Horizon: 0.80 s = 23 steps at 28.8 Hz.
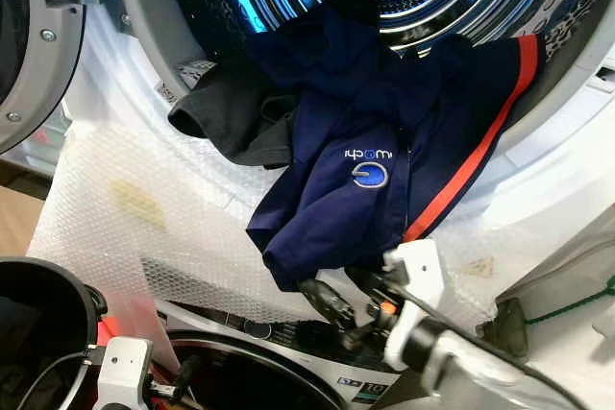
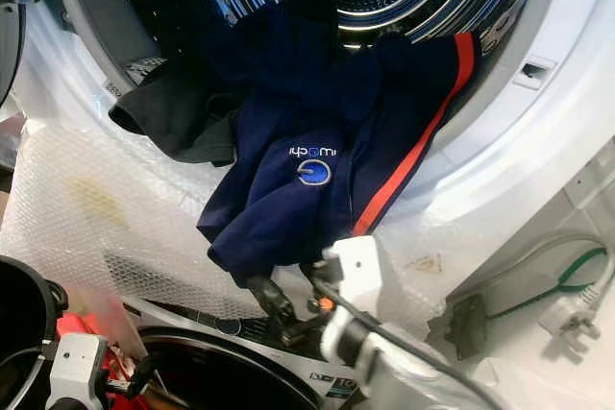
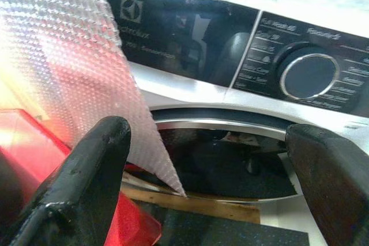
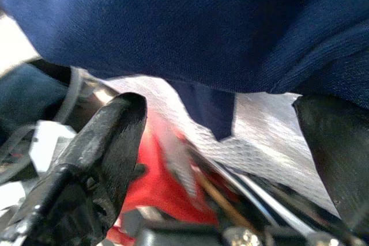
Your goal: Clothes washing
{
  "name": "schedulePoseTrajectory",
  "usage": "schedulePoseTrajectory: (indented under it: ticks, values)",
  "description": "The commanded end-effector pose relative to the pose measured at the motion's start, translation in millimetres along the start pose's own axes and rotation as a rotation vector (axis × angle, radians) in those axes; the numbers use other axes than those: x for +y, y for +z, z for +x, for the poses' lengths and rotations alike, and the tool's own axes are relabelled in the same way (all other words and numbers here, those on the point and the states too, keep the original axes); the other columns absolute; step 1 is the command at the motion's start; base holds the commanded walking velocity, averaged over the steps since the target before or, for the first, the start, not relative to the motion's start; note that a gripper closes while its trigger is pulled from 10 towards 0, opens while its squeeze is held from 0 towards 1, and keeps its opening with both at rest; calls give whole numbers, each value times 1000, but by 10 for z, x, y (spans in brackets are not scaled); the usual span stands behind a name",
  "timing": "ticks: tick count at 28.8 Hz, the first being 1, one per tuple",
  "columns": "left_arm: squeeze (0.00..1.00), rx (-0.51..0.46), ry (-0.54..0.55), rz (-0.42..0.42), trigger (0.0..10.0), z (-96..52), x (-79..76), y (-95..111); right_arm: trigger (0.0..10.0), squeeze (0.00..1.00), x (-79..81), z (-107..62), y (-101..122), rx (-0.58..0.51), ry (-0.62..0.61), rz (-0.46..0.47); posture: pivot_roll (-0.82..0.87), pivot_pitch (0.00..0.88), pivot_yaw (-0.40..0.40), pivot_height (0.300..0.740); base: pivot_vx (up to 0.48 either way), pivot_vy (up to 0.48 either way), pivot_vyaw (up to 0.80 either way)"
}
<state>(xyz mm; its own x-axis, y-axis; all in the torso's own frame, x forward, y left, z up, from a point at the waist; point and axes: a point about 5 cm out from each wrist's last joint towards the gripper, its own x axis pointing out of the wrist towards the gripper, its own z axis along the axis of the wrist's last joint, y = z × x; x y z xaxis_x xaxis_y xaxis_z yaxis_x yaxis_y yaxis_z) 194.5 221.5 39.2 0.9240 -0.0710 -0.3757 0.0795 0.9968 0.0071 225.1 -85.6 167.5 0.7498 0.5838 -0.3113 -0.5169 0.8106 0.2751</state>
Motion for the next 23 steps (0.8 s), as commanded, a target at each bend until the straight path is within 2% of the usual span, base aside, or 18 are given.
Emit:
schedulePoseTrajectory:
  ticks: [1,5,9,11,12,14,16,19,23]
  values:
    - [0,12,-22,9,10000,7,-57,-33,10000,0,-244,-37,-124,88,-228,-28,126,108,-187,740,0,0,0]
    - [0,15,-30,16,10000,16,-44,-20,10000,0,-224,-98,-121,76,-242,-43,107,112,-171,740,0,0,0]
    - [0,19,-46,23,10000,34,-57,-17,10000,0,-176,-89,-17,7,-212,-10,97,109,-169,740,0,0,0]
    - [0,18,-48,22,10000,41,-63,-12,10000,0,-87,-86,76,-72,-121,48,97,109,-170,740,0,0,0]
    - [0,16,-50,22,10000,49,-71,-7,10000,0,2,-96,137,-116,-19,94,99,107,-172,740,0,0,0]
    - [0,14,-51,20,10000,52,-75,-5,10000,0,75,-120,149,-128,86,140,99,107,-171,740,0,0,0]
    - [0,15,-56,19,10000,51,-84,-10,10000,0,154,-200,140,-113,284,228,106,105,-174,740,0,0,0]
    - [0,17,-56,20,10000,40,-76,-18,10000,0,165,-249,153,-117,362,226,107,107,-173,740,0,0,0]
    - [0,17,-49,20,10000,30,-61,-19,10000,0,175,-235,176,-124,370,220,114,107,-176,740,0,0,0]
